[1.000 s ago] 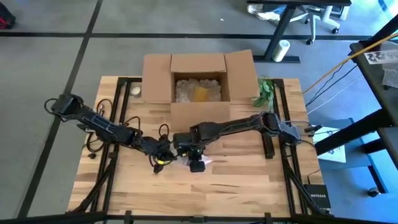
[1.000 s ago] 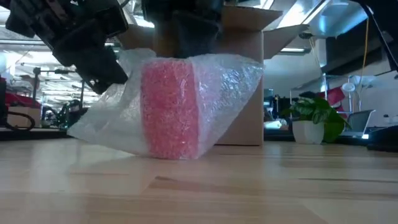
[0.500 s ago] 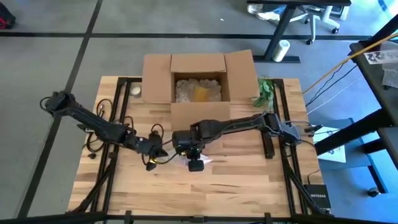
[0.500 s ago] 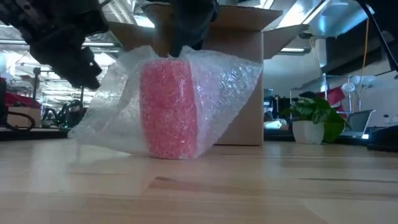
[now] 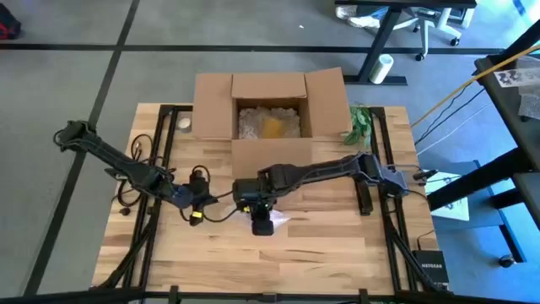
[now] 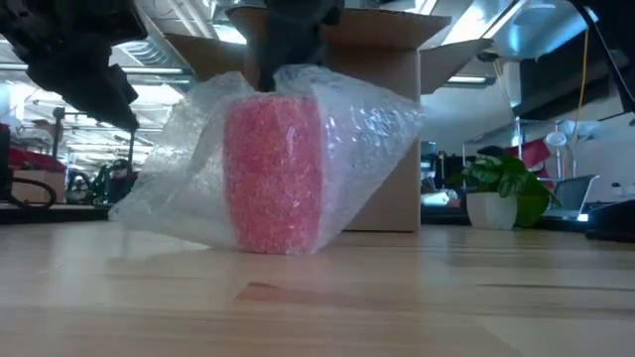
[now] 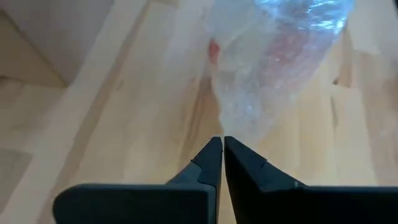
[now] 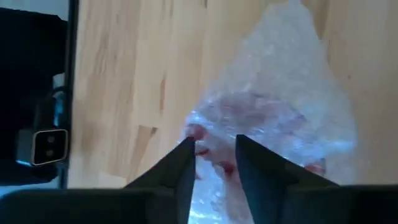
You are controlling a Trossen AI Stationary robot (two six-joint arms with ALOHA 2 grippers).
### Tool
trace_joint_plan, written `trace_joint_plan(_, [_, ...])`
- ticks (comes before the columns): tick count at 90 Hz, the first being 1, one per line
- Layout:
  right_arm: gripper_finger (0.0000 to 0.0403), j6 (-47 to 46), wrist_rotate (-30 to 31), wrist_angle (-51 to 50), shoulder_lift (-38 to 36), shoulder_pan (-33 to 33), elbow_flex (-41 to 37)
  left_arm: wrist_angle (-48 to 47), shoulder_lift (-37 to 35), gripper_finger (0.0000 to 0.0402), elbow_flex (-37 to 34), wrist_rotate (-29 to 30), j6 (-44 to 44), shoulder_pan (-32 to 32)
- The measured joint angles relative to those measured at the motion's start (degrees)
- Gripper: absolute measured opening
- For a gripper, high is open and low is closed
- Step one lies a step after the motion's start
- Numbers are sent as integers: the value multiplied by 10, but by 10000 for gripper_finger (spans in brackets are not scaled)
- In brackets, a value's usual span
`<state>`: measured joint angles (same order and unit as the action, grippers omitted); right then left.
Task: Wrap mug
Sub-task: Put the wrapped red mug into the cardboard box
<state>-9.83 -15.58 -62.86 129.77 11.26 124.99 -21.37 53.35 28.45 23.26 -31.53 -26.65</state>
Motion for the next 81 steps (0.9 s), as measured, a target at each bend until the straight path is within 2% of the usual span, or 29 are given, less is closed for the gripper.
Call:
trace_joint_plan(12, [119,-5,21,-1,5,14,0,-7,-1,0,0,2,-2,0])
trace_joint_plan(30, [120,-22,85,6,19,35,0,-8,-1,0,0,10,5,0])
trace_joint_plan(42, [120,-40,90,9,41,39,0,7,-4,0,-9,30,19,0])
trace_joint_plan(68, [117,-84,100,3,69,37,0,122,-91,0,-128,44,0,0])
trace_joint_plan(74, [101,-85,103,3,70,38,0,150,-118,0,-158,58,0,0])
trace_joint_plan(81, [65,-83,102,5,70,38,0,188,-150,0,-193,72,1,0])
